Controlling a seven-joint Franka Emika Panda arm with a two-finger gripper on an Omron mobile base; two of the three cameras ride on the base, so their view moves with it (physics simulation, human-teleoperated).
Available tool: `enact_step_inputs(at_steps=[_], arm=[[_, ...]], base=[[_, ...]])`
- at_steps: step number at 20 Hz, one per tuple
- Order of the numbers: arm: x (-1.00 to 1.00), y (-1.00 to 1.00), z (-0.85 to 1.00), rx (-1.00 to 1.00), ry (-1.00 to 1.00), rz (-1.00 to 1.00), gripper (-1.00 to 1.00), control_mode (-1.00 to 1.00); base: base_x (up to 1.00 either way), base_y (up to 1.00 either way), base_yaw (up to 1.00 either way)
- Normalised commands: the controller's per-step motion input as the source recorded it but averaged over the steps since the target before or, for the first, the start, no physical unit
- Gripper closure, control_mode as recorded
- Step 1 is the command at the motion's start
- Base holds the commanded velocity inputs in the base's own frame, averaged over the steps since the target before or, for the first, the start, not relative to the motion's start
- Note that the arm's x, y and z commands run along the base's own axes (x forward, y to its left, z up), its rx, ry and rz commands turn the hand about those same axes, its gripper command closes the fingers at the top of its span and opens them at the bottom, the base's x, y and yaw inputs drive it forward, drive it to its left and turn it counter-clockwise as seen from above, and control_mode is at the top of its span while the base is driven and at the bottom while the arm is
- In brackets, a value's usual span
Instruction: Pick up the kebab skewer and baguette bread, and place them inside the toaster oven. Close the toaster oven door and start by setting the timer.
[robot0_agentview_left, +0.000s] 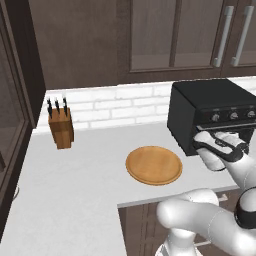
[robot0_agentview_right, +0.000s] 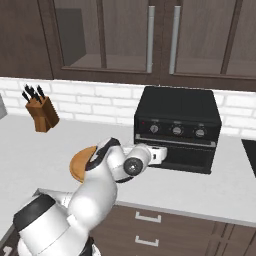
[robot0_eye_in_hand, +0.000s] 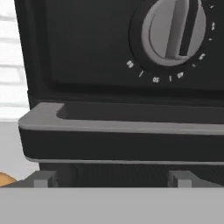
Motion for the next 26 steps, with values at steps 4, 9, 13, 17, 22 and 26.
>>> enact_step_inputs(at_steps=[4, 9, 13, 17, 22, 26], arm=[[-0.45, -0.03, 0.79, 0.00, 0.02, 0.00, -1.00, -1.00], [-0.41, -0.13, 0.90, 0.00, 0.08, 0.00, -1.00, -1.00], [-0.41, -0.18, 0.70, 0.00, 0.13, 0.00, -1.00, -1.00], [-0.31, -0.12, 0.14, 0.00, 0.04, 0.00, -1.00, -1.00], [-0.10, 0.00, -0.08, 0.00, -0.04, 0.00, -1.00, -1.00], [0.00, -0.04, -0.09, 0.00, -0.16, 0.00, -1.00, -1.00]], base=[[0.00, 0.00, 0.00], [0.00, 0.00, 0.00], [0.00, 0.00, 0.00], [0.00, 0.00, 0.00], [0.00, 0.00, 0.00], [0.00, 0.00, 0.00]])
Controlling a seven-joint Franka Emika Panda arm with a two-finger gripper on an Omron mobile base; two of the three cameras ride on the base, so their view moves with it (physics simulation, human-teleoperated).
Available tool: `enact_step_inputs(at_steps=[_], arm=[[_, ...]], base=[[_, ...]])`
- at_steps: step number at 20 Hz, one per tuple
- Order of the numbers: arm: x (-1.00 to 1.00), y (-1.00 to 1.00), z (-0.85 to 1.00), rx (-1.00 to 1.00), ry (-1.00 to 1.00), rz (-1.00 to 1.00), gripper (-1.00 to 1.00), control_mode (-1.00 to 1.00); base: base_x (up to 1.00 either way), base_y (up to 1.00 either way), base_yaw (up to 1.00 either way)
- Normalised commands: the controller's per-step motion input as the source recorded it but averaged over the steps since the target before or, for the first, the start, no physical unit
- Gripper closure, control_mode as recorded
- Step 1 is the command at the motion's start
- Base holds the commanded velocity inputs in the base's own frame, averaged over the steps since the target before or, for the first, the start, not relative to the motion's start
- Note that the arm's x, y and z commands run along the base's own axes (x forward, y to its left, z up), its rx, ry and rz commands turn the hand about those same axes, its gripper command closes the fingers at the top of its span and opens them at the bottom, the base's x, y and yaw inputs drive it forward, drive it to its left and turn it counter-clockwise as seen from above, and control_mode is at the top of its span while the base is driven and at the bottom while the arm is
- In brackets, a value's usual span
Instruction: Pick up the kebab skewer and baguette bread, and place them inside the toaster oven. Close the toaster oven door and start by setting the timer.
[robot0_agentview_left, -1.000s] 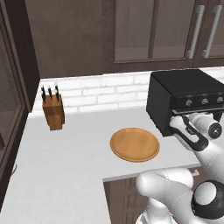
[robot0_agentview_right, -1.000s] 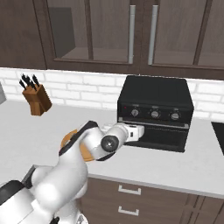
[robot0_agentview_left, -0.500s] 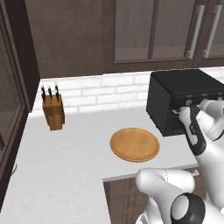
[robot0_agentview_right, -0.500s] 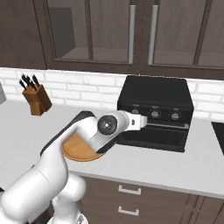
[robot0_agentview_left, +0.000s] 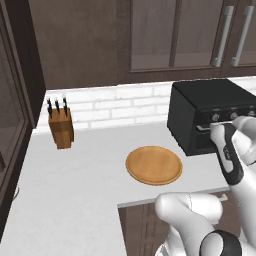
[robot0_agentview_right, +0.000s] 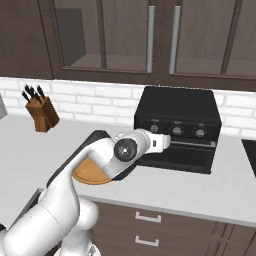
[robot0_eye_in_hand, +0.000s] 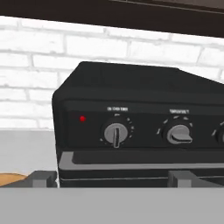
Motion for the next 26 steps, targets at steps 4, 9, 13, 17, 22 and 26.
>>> enact_step_inputs(at_steps=[4, 9, 13, 17, 22, 26], arm=[[0.00, -0.12, -0.04, 0.00, -0.22, 0.00, -1.00, -1.00], [0.00, -0.18, -0.04, 0.00, -0.12, 0.01, -1.00, -1.00], [0.17, -0.16, 0.00, 0.00, 0.00, 0.00, -1.00, -1.00], [0.34, -0.05, 0.00, 0.00, 0.00, 0.00, -1.00, -1.00], [0.07, 0.00, -0.06, 0.00, -0.05, 0.01, -1.00, -1.00], [0.13, 0.00, -0.03, 0.00, -0.13, 0.00, -1.00, -1.00]], base=[[0.00, 0.00, 0.00], [0.00, 0.00, 0.00], [0.00, 0.00, 0.00], [0.00, 0.00, 0.00], [0.00, 0.00, 0.00], [0.00, 0.00, 0.00]])
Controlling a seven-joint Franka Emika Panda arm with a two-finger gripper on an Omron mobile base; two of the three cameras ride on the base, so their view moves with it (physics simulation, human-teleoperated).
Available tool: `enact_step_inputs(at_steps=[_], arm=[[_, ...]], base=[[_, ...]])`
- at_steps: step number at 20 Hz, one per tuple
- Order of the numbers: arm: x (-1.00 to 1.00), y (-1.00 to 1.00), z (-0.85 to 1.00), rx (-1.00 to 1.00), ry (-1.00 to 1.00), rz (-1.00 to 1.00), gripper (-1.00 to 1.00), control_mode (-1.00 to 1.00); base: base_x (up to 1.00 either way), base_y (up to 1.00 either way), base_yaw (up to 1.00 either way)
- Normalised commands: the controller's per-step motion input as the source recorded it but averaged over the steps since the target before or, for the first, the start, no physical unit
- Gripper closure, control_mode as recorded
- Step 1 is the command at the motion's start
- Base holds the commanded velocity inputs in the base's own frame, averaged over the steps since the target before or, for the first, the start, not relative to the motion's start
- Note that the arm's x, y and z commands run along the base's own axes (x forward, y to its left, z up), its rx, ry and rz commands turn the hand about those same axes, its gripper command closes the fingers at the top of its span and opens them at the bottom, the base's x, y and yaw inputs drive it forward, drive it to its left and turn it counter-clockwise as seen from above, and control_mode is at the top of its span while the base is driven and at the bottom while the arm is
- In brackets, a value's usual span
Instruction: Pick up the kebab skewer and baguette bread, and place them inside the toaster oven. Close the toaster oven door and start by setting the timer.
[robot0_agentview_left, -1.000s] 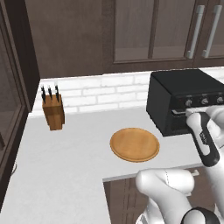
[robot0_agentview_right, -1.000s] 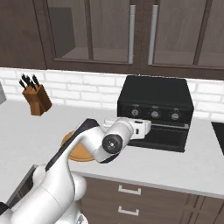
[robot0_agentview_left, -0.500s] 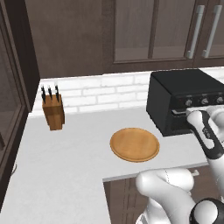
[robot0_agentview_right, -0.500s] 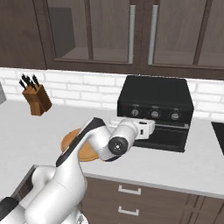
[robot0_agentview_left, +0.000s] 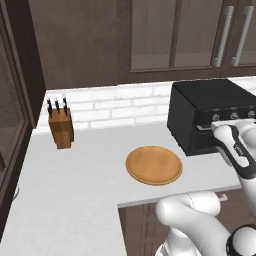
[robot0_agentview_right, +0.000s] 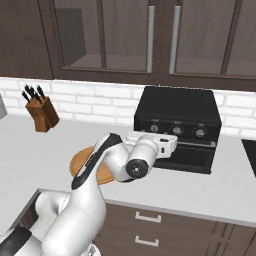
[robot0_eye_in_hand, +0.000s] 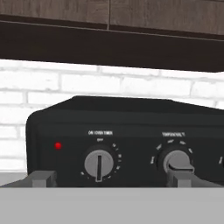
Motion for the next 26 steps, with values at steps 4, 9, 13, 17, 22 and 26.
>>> enact_step_inputs(at_steps=[4, 9, 13, 17, 22, 26], arm=[[0.05, 0.00, 0.00, 0.00, -0.15, 0.00, -1.00, -1.00], [0.06, 0.00, 0.00, 0.00, -0.05, 0.01, -1.00, -1.00], [0.16, 0.00, 0.00, 0.00, 0.00, 0.00, -1.00, -1.00], [0.21, 0.00, 0.00, 0.00, 0.00, 0.00, -1.00, -1.00], [0.18, 0.00, 0.00, 0.00, 0.00, 0.00, -1.00, -1.00], [0.18, 0.00, -0.03, 0.00, 0.00, 0.00, -1.00, -1.00]], base=[[0.00, 0.00, 0.00], [0.00, 0.00, 0.00], [0.00, 0.00, 0.00], [0.00, 0.00, 0.00], [0.00, 0.00, 0.00], [0.00, 0.00, 0.00]])
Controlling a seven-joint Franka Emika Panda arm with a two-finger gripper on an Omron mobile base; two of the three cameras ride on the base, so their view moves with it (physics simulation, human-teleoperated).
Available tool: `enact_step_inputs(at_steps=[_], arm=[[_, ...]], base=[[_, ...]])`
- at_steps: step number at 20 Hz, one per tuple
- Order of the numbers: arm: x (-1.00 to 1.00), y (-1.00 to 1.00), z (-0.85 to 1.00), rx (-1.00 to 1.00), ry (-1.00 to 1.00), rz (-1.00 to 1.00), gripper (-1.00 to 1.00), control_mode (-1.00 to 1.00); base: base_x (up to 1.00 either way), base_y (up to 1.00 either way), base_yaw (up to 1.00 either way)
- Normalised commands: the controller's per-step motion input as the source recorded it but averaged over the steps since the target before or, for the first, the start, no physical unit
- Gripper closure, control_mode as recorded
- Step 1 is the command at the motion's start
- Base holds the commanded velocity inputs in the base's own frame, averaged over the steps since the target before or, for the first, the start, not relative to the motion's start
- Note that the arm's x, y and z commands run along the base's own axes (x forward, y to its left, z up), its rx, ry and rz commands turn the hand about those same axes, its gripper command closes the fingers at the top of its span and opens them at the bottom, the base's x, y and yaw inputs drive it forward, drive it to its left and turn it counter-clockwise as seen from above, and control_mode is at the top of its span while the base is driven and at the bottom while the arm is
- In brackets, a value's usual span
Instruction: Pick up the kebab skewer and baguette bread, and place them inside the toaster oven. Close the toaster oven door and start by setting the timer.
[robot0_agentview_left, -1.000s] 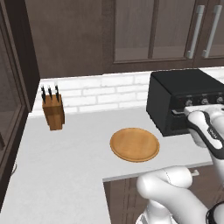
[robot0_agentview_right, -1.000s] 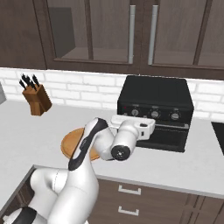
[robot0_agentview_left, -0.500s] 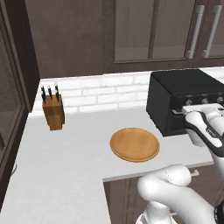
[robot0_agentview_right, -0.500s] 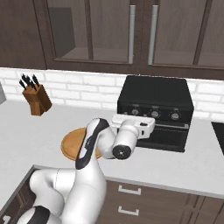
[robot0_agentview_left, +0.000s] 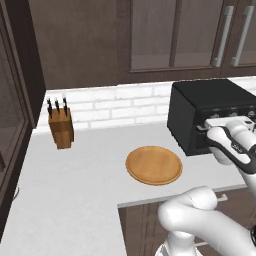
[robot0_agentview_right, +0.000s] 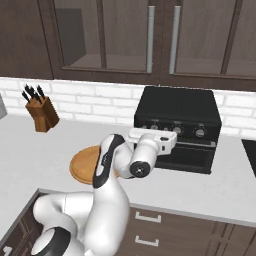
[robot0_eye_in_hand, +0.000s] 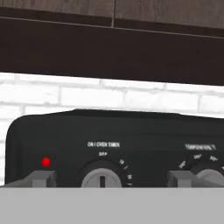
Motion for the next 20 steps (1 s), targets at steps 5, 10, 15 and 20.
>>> enact_step_inputs(at_steps=[5, 10, 15, 20], arm=[[0.19, 0.00, -0.01, 0.00, 0.00, 0.00, -1.00, -1.00], [0.07, 0.00, -0.07, 0.00, 0.00, 0.00, -1.00, -1.00], [0.03, 0.00, -0.14, 0.00, 0.01, 0.01, -1.00, -1.00], [0.15, 0.00, -0.01, 0.00, 0.00, 0.01, -1.00, -1.00]], base=[[0.00, 0.00, 0.00], [0.00, 0.00, 0.00], [0.00, 0.00, 0.00], [0.00, 0.00, 0.00]])
